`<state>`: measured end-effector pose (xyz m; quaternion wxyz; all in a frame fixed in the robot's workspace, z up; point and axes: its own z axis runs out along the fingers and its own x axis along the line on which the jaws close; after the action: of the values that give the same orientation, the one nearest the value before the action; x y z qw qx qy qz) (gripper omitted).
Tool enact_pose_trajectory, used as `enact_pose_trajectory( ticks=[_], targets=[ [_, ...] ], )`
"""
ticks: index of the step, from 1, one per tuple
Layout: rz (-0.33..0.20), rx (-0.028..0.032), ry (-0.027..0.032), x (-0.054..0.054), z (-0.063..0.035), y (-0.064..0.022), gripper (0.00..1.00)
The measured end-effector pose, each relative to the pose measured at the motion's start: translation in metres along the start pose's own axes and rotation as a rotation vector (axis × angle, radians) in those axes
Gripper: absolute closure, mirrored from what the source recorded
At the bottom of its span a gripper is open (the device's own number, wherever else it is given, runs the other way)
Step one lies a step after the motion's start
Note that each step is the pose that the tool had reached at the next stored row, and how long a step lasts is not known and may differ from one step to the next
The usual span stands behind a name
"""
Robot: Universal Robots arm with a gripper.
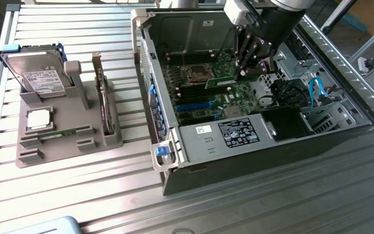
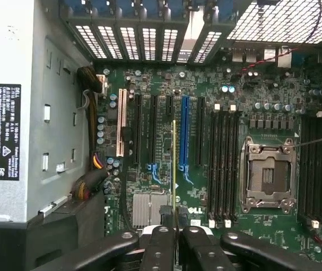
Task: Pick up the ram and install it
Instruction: 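Insert the ram into the slot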
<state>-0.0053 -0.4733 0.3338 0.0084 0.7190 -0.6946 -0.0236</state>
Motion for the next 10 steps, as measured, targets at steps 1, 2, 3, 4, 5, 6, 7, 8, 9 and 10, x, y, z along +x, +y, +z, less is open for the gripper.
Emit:
enact_pose_trajectory(
  ticks=[1, 2, 3, 4, 5, 6, 7, 8, 9, 10],
  targets=[
    [0.0, 0.0, -0.0005, -0.001, 0.0018, -0.0001, 0.88],
    [0.0, 0.0, -0.0021, -0.001, 0.0037, -0.0002, 0.88],
    [0.0, 0.0002, -0.0051, -0.001, 0.0061, -0.0003, 0.88],
    [-0.001, 0.0003, -0.0076, -0.002, 0.0078, -0.0003, 0.88],
    [-0.001, 0.0004, -0.014, -0.002, 0.0109, -0.0002, 0.88],
    [-0.001, 0.0007, -0.0205, -0.002, 0.0136, -0.0002, 0.88],
    [-0.002, 0.0009, -0.0269, -0.003, 0.0162, -0.0003, 0.88],
    [-0.002, 0.0011, -0.0325, -0.003, 0.0189, -0.0003, 0.88],
    [-0.002, 0.0013, -0.039, -0.003, 0.0222, -0.0004, 0.88],
    [-0.003, 0.0015, -0.0451, -0.004, 0.0261, -0.0005, 0.88]
  ],
)
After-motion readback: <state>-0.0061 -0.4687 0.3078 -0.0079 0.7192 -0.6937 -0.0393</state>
